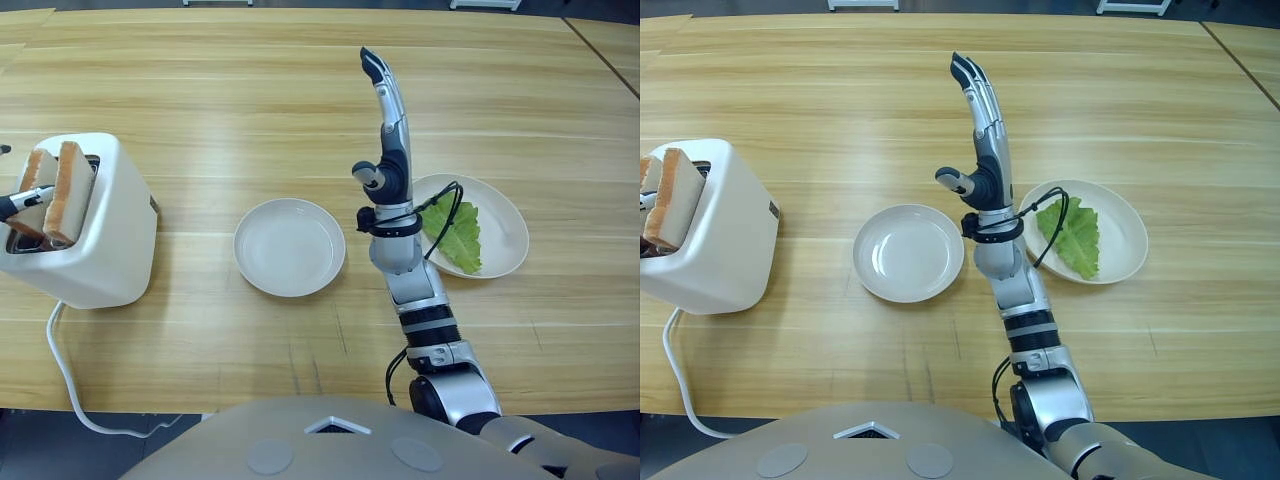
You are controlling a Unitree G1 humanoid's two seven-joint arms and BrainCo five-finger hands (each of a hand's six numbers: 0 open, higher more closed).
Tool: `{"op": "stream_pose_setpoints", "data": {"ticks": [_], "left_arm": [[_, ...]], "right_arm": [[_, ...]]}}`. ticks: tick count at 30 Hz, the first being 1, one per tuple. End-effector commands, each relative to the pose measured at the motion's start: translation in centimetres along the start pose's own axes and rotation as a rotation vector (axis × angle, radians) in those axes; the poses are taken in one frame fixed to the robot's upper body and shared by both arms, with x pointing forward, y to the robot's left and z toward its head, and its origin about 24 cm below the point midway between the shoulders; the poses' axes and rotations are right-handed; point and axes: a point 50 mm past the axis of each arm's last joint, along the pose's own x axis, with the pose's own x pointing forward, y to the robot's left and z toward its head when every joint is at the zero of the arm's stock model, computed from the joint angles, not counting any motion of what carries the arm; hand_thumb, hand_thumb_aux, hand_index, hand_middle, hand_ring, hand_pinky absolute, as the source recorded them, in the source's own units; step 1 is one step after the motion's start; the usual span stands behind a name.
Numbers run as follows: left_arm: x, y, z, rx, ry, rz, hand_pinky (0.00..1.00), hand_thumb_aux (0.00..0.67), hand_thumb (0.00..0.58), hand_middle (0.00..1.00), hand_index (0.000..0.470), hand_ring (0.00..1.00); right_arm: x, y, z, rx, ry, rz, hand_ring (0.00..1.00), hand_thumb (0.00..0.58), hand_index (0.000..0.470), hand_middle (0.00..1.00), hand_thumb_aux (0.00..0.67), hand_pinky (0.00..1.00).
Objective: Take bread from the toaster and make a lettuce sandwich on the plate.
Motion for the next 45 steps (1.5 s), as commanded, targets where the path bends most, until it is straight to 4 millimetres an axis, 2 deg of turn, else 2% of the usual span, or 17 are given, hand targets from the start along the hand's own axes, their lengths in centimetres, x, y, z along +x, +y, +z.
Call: {"op": "stream_pose_setpoints", "data": {"ticks": [1, 2, 3, 8, 25, 36, 45], "left_arm": [[0.0, -0.4, 0.3, 0.005, -0.031, -0.045, 0.0, 0.41, 0.493, 0.0, 0.288, 0.0], [0.0, -0.5, 0.3, 0.003, -0.036, -0.052, 0.0, 0.554, 0.563, 0.0, 0.389, 0.0], [0.0, -0.6, 0.4, -0.001, -0.043, -0.058, 0.0, 0.67, 0.58, 0.0, 0.47, 0.0], [0.0, -0.7, 1.1, -0.047, -0.103, -0.067, 0.0, 0.67, 0.58, 0.0, 0.47, 0.0], [0.2, 2.7, 0.9, -0.107, -0.11, 0.186, 0.0, 0.67, 0.58, 0.0, 0.47, 0.0], [-0.2, 6.5, 1.5, -0.13, -0.148, 0.422, 0.0, 0.67, 0.58, 0.0, 0.47, 0.0], [0.5, 8.9, 3.2, -0.186, -0.273, 0.49, 0.0, 0.67, 0.58, 0.0, 0.47, 0.0]], "right_arm": [[0.4, 0.0, 0.1, 0.003, -0.012, -0.001, 0.0, 0.0, 0.0, 0.0, 0.0, 0.0], [0.3, 0.0, 0.1, 0.003, -0.012, 0.0, 0.0, 0.0, 0.0, 0.0, 0.0, 0.0], [0.3, 0.1, 0.1, 0.003, -0.012, 0.001, 0.0, 0.0, 0.0, 0.0, 0.0, 0.0], [0.2, 0.1, 0.0, 0.001, -0.008, 0.003, 0.0, 0.0, 0.0, 0.0, 0.0, 0.0], [0.1, 0.0, -0.3, -0.006, -0.003, 0.002, 0.0, 0.0, 0.0, 0.0, 0.0, 0.0], [0.1, 0.0, -0.3, -0.005, -0.003, -0.007, 0.0, 0.0, 0.0, 0.0, 0.0, 0.0], [0.1, 0.0, -0.3, -0.008, -0.005, -0.015, 0.0, 0.0, 0.0, 0.0, 0.0, 0.0]]}}
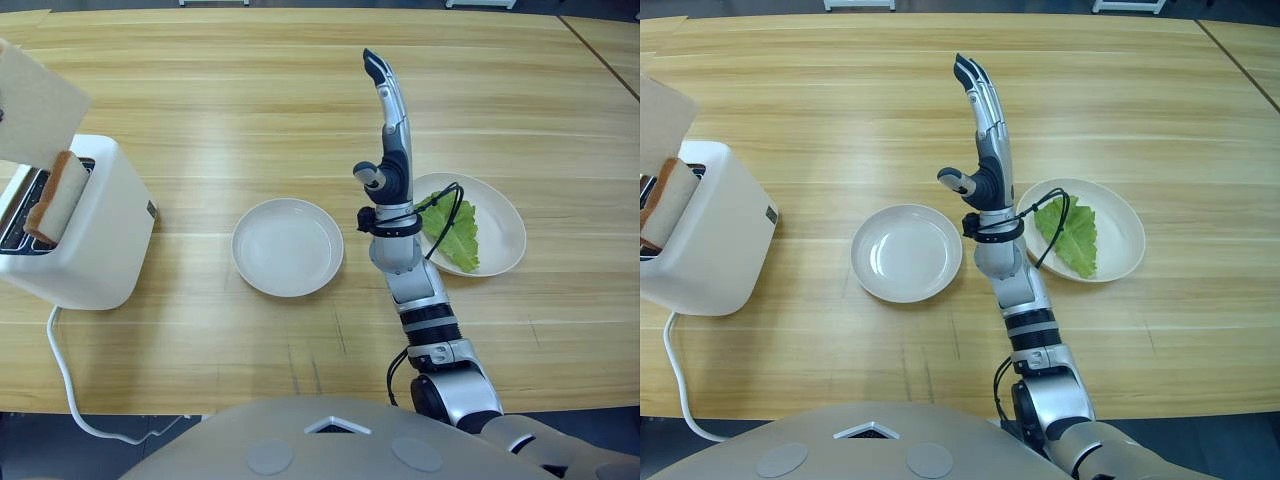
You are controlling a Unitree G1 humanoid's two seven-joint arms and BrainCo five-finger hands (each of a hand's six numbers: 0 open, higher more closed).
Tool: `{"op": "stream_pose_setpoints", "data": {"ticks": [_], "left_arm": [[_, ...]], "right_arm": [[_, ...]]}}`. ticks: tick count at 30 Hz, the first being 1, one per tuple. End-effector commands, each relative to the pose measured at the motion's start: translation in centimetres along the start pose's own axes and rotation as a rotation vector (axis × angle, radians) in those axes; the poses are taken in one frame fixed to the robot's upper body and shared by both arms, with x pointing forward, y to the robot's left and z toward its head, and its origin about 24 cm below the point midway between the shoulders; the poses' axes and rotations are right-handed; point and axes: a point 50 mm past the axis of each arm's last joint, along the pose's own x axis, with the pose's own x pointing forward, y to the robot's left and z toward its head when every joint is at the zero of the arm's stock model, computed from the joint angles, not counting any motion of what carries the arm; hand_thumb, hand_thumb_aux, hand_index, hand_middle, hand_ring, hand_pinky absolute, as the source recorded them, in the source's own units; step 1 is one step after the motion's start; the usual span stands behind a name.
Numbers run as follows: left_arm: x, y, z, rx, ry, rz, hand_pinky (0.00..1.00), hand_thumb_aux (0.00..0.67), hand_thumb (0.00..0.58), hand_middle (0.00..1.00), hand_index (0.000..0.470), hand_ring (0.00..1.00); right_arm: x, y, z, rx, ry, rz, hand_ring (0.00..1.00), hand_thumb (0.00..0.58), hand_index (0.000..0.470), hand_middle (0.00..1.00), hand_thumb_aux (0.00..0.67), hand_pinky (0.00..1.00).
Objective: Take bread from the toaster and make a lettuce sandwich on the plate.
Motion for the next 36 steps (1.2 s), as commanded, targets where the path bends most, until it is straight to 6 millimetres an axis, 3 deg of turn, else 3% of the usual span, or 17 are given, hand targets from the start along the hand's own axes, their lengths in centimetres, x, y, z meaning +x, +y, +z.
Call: {"op": "stream_pose_setpoints", "data": {"ticks": [1, 7, 15, 20, 25, 30, 36], "left_arm": [[1.0, 0.6, 1.0, -0.043, -0.068, 0.013, 0.0, 0.67, 0.58, 0.0, 0.47, 0.0], [2.4, 1.3, 3.4, -0.163, -0.204, 0.034, 0.0, 0.67, 0.58, 0.0, 0.47, 0.0], [6.6, 1.3, 9.5, -0.313, -0.469, -0.034, 0.0, 0.67, 0.58, 0.0, 0.47, 0.0], [7.2, -2.8, 14.2, -0.473, -0.623, -0.283, 0.0, 0.67, 0.58, 0.0, 0.47, 0.0], [5.9, -8.9, 17.5, -0.593, -0.683, -0.598, 0.0, 0.67, 0.58, 0.0, 0.47, 0.0], [3.2, -14.1, 18.6, -0.633, -0.677, -0.852, 0.0, 0.67, 0.58, 0.0, 0.47, 0.0], [-0.1, -17.4, 18.9, -0.666, -0.671, -1.037, 0.0, 0.67, 0.58, 0.0, 0.47, 0.0]], "right_arm": [[0.3, 0.0, 0.0, -0.001, -0.009, -0.003, 0.0, 0.0, 0.0, 0.0, 0.0, 0.0], [0.6, -0.8, -0.1, -0.01, -0.011, -0.05, 0.0, 0.0, 0.0, 0.0, 0.0, 0.0], [1.3, -4.2, -0.7, -0.062, -0.003, -0.189, 0.0, 0.0, 0.0, 0.0, 0.0, 0.0], [1.6, -7.2, -0.9, -0.141, -0.013, -0.241, 0.0, 0.0, 0.0, 0.0, 0.0, 0.0], [1.7, -9.3, -1.0, -0.213, -0.017, -0.26, 0.0, 0.0, 0.0, 0.0, 0.0, 0.0], [1.5, -9.2, -1.3, -0.22, -0.011, -0.252, 0.0, 0.0, 0.0, 0.0, 0.0, 0.0], [1.3, -8.5, -1.4, -0.229, -0.003, -0.224, 0.0, 0.0, 0.0, 0.0, 0.0, 0.0]]}}
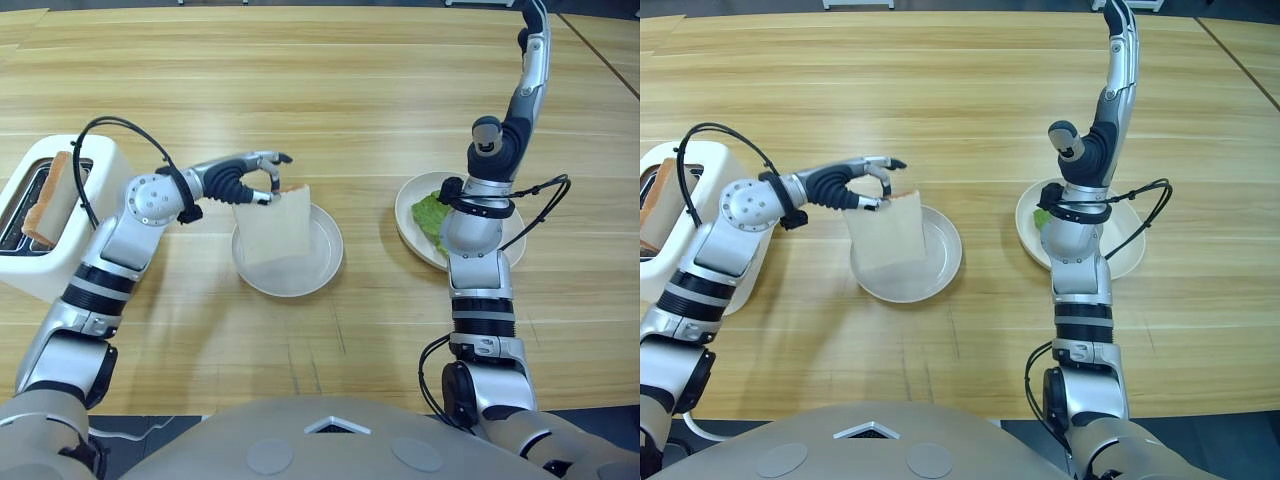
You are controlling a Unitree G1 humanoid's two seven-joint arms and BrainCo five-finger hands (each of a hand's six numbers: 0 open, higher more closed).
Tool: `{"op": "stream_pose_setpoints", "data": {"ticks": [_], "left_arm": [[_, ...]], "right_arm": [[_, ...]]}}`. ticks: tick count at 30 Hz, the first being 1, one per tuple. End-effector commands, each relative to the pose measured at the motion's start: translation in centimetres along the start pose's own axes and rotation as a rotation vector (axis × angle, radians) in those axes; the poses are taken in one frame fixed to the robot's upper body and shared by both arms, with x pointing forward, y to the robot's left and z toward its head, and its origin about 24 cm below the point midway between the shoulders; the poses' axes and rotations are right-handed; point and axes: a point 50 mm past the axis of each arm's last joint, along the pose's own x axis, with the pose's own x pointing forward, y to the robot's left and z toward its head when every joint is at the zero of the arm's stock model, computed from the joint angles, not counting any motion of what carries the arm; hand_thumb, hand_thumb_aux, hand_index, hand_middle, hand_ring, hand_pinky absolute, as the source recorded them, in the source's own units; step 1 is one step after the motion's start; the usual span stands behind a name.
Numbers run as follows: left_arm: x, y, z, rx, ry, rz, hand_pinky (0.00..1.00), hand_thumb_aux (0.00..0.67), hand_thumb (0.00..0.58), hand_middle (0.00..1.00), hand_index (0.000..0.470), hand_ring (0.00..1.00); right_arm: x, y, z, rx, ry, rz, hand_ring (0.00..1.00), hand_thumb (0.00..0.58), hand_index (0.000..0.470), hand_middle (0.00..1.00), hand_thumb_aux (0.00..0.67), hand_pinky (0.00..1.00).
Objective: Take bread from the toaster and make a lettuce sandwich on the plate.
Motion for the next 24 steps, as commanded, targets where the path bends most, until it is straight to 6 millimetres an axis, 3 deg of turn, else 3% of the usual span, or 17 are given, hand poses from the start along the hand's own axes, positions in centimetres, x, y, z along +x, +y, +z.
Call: {"op": "stream_pose_setpoints", "data": {"ticks": [1, 6, 7, 8, 14, 19, 24], "left_arm": [[0.4, -2.2, -0.7, -0.031, 0.015, -0.077, 0.0, 0.67, 0.58, 0.0, 0.47, 0.0], [1.3, -3.3, -0.7, -0.034, 0.003, -0.073, 0.0, 0.67, 0.58, 0.0, 0.47, 0.0], [1.4, -3.2, -0.7, -0.028, -0.002, -0.057, 0.0, 0.391, 0.48, 0.0, 0.275, 0.0], [1.5, -3.0, -0.7, -0.027, -0.005, -0.038, 0.0, 0.011, 0.018, 0.0, 0.007, 0.0], [1.4, -2.0, -0.8, 0.044, 0.023, 0.032, 0.0, 0.0, 0.0, 0.0, 0.0, 0.0], [0.4, 0.4, 0.0, 0.156, 0.045, 0.185, 0.0, 0.0, 0.0, 0.0, 0.0, 0.0], [-3.1, 3.6, 4.5, 0.168, -0.126, 0.529, 0.0, 0.0, 0.0, 0.0, 0.0, 0.0]], "right_arm": [[-0.3, 0.3, -0.2, -0.011, 0.011, 0.018, 0.0, 0.0, 0.0, 0.0, 0.0, 0.0], [-0.4, 0.4, -0.3, -0.018, 0.012, 0.031, 0.0, 0.0, 0.0, 0.0, 0.0, 0.0], [-0.4, 0.4, -0.3, -0.023, 0.011, 0.034, 0.0, 0.0, 0.0, 0.0, 0.0, 0.0], [-0.4, 0.3, -0.4, -0.027, 0.011, 0.037, 0.0, 0.0, 0.0, 0.0, 0.0, 0.0], [0.0, -0.8, -1.5, -0.146, 0.025, 0.077, 0.0, 0.0, 0.0, 0.0, 0.0, 0.0], [-0.3, -3.3, -4.7, -0.428, 0.129, 0.181, 0.0, 0.0, 0.0, 0.0, 0.0, 0.0], [-4.1, -5.5, -8.7, -0.819, 0.211, 0.511, 0.0, 0.0, 0.0, 0.0, 0.0, 0.0]]}}
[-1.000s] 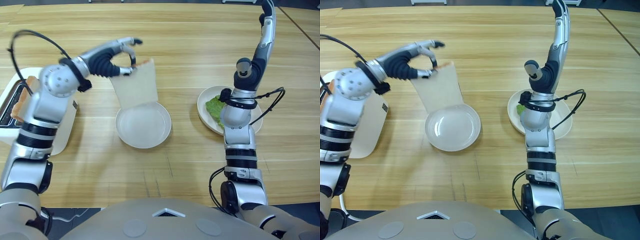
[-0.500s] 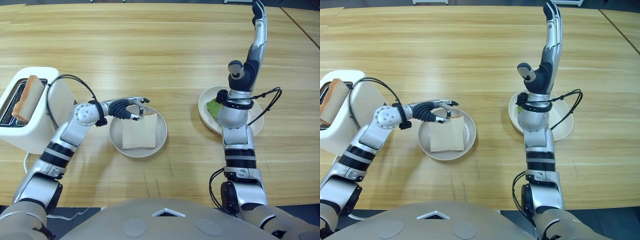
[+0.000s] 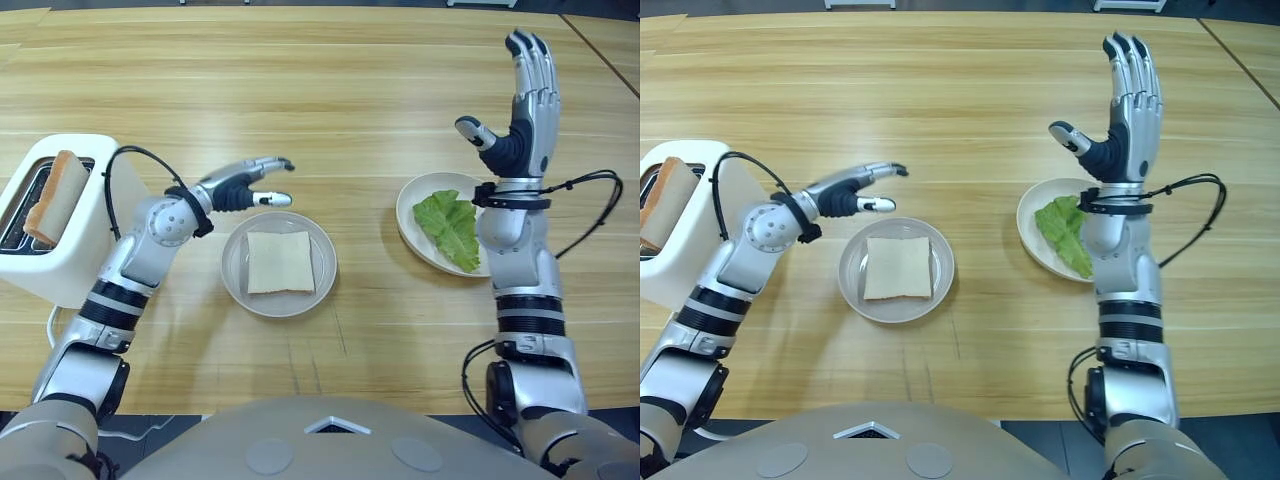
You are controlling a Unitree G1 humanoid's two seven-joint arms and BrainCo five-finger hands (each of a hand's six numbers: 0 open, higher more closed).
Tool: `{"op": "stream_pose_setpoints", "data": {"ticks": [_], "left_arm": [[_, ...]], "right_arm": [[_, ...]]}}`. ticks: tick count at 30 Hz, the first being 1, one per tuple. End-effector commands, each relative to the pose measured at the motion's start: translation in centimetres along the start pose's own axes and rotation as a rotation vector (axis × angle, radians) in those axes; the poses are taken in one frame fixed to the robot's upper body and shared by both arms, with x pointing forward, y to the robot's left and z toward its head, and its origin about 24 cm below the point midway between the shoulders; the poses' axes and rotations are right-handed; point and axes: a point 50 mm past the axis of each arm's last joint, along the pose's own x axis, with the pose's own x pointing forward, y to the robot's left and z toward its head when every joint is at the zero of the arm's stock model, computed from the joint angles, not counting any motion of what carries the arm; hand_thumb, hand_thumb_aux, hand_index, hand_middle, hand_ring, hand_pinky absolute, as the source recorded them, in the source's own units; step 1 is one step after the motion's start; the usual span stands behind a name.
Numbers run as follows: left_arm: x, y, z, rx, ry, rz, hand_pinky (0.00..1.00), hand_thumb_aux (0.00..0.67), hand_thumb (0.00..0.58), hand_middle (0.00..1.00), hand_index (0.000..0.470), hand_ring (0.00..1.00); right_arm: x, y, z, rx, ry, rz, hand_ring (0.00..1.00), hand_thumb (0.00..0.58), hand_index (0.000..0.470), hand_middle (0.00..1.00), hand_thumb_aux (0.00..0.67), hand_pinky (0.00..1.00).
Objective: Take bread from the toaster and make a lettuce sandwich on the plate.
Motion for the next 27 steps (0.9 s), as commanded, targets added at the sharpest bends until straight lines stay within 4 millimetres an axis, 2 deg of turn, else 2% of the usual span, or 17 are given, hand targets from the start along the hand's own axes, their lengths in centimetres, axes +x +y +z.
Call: {"op": "stream_pose_setpoints", "data": {"ticks": [1, 4, 8, 14, 25, 27], "left_arm": [[-2.2, 3.3, 3.0, -0.038, -0.115, 0.258, 0.0, 0.0, 0.0, 0.0, 0.0, 0.0], [-4.3, 5.0, 5.2, -0.13, -0.228, 0.468, 0.0, 0.0, 0.0, 0.0, 0.0, 0.0], [-6.1, 4.9, 6.0, -0.276, -0.291, 0.607, 0.0, 0.0, 0.0, 0.0, 0.0, 0.0], [-6.4, 3.1, 5.6, -0.338, -0.269, 0.578, 0.0, 0.0, 0.0, 0.0, 0.0, 0.0], [-6.1, 2.5, 4.8, -0.334, -0.244, 0.556, 0.0, 0.0, 0.0, 0.0, 0.0, 0.0], [-6.1, 2.4, 4.7, -0.333, -0.242, 0.554, 0.0, 0.0, 0.0, 0.0, 0.0, 0.0]], "right_arm": [[-3.1, 1.7, -3.0, -0.301, -0.01, 0.256, 0.0, 0.0, 0.0, 0.0, 0.0, 0.0], [-4.8, 2.5, -4.8, -0.436, -0.016, 0.392, 0.0, 0.0, 0.0, 0.0, 0.0, 0.0], [-5.7, 3.6, -5.8, -0.485, -0.014, 0.493, 0.0, 0.0, 0.0, 0.0, 0.0, 0.0], [-7.3, 5.4, -7.0, -0.481, 0.053, 0.667, 0.0, 0.0, 0.0, 0.0, 0.0, 0.0], [-7.6, 6.0, -7.8, -0.455, 0.123, 0.737, 0.0, 0.0, 0.0, 0.0, 0.0, 0.0], [-7.7, 6.1, -7.8, -0.443, 0.123, 0.746, 0.0, 0.198, 0.088, 0.0, 0.126, 0.0]]}}
